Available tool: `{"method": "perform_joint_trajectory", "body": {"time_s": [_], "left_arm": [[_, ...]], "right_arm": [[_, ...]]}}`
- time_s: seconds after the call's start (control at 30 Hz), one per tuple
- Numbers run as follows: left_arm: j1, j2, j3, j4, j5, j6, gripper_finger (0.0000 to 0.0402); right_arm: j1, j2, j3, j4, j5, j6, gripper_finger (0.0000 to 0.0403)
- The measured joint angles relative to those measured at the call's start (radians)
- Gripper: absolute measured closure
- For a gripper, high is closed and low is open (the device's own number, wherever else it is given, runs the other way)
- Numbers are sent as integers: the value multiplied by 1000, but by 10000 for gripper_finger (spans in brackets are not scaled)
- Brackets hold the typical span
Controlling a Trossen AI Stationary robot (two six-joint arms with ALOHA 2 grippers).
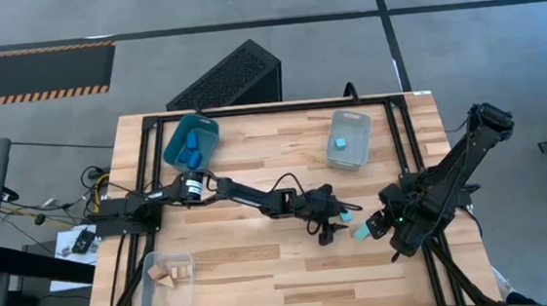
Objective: Sort & place blocks by color
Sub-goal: Put the top light blue block into the gray bin
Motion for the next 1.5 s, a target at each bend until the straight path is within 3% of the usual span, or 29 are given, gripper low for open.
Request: {"method": "perform_joint_trajectory", "body": {"time_s": [0.43, 0.7, 0.87, 1.27, 1.5], "left_arm": [[31, 2, -2, -4, 56, -20, 326], [39, 3, -4, 7, 74, -48, 360], [37, 1, -6, 27, 81, -82, 315], [19, 1, -5, 39, 54, -72, 105], [-19, 0, -5, 34, -71, 22, 49]], "right_arm": [[0, 0, 0, -5, 32, 5, 171], [0, 0, 0, -6, 33, 8, 171], [0, 0, 0, -6, 33, 8, 171], [0, 0, 0, -11, 33, 3, 171], [0, 0, 0, -18, 32, 2, 171]]}}
